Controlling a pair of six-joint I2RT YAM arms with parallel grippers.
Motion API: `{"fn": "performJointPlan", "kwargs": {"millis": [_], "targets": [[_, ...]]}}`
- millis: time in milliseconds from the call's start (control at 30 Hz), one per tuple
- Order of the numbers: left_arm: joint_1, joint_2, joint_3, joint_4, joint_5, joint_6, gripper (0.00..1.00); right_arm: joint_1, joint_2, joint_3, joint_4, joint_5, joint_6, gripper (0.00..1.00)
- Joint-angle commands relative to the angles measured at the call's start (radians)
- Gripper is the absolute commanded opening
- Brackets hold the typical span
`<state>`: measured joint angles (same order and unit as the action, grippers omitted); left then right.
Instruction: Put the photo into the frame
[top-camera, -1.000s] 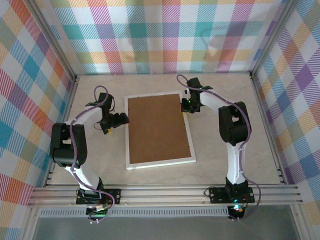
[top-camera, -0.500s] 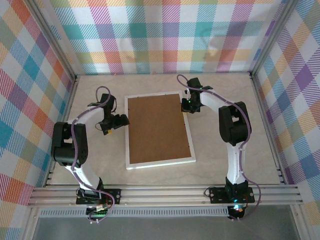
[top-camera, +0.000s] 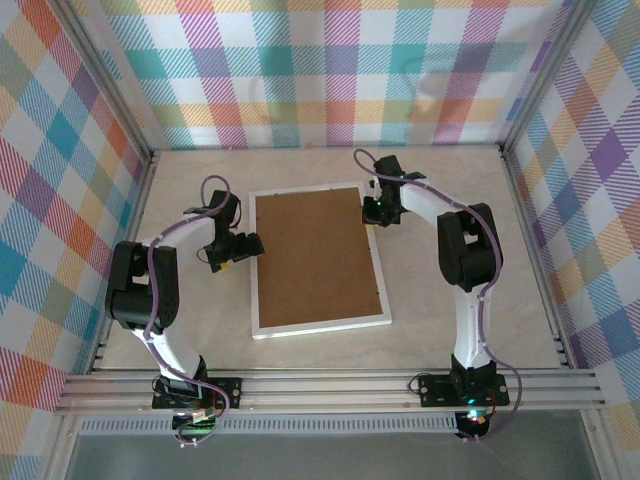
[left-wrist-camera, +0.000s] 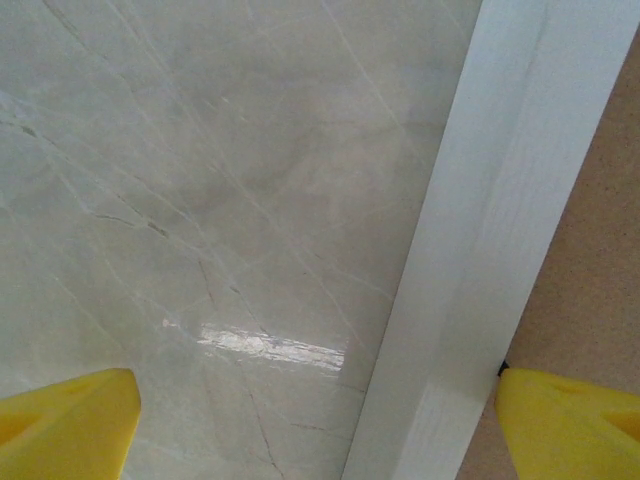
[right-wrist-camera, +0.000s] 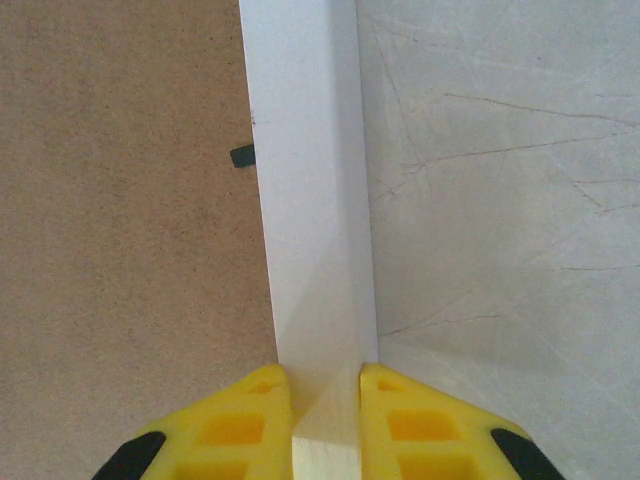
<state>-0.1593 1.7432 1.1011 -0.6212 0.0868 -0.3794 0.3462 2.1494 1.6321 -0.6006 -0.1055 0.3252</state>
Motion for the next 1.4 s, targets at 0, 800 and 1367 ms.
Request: {"fn": "performJointPlan", "kwargs": {"millis": [0, 800, 1367], "targets": [[-0.012, -0.010, -0.023, -0.035, -0.032, -0.011, 0.92, 0.002, 0.023, -0.038, -0.080, -0.003, 0.020, 0.17], [-0.091, 0.067, 0.019, -0.003, 0.040, -0.053, 0.90, 0.017, 0.011, -0.043, -0.081, -0.006, 0.031, 0.16], [0.001, -0.035, 0.005, -0.023, 0.002, -0.040, 0.92, 0.014, 0.015, -0.037, -0.092, 0.007, 0.020, 0.16]]}}
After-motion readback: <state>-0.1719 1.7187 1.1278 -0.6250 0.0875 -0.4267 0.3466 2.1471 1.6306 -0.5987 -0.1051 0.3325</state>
